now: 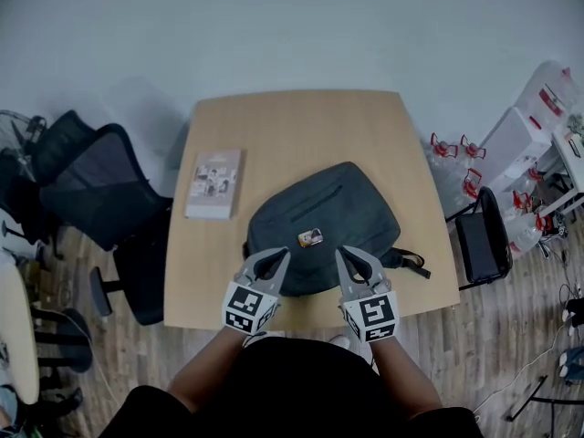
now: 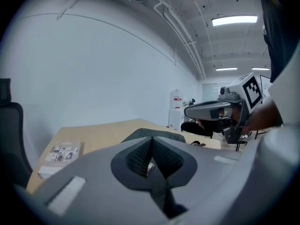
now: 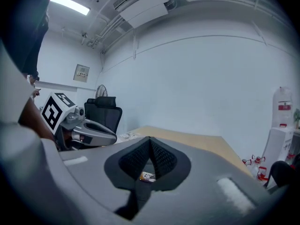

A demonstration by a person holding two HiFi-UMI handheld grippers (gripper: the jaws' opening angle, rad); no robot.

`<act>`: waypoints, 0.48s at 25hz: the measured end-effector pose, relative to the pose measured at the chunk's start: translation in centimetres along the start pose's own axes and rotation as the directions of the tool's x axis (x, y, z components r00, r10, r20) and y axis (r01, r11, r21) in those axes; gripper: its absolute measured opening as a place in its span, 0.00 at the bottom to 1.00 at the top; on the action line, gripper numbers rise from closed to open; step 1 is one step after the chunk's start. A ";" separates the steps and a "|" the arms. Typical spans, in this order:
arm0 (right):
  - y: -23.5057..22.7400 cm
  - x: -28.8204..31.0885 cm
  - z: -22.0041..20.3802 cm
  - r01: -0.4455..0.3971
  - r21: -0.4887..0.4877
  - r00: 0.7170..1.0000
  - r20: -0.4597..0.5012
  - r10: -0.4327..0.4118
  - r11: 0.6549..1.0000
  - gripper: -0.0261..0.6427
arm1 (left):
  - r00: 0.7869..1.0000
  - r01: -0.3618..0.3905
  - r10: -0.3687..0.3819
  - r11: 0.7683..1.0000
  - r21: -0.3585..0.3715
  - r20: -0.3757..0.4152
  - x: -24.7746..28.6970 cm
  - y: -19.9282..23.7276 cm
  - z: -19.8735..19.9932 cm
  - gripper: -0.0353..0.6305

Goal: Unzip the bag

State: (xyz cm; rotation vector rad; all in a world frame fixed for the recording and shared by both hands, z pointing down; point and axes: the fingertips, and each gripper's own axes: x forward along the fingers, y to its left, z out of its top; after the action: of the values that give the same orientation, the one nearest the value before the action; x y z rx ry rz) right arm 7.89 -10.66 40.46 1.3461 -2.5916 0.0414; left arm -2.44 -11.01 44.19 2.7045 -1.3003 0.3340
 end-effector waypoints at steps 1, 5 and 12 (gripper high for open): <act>-0.1 0.1 0.2 0.001 -0.008 1.000 0.008 -0.001 1.000 0.04 | 1.000 0.001 -0.001 1.000 0.010 0.007 0.2 0.1 0.3 0.08; -0.7 0.2 0.8 0.016 -0.019 0.999 0.037 -0.015 1.000 0.04 | 1.000 0.011 -0.012 1.000 0.026 0.020 0.9 0.2 0.9 0.08; -1.0 0.5 0.7 0.039 -0.015 0.998 0.057 -0.038 0.999 0.04 | 1.000 0.027 -0.027 0.999 0.042 0.015 1.3 0.1 0.8 0.08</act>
State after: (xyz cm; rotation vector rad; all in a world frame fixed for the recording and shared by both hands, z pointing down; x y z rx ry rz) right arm 8.33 -11.76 39.79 1.4103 -2.6052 -0.0243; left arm -1.64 -12.26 43.76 2.7618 -1.2734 0.3422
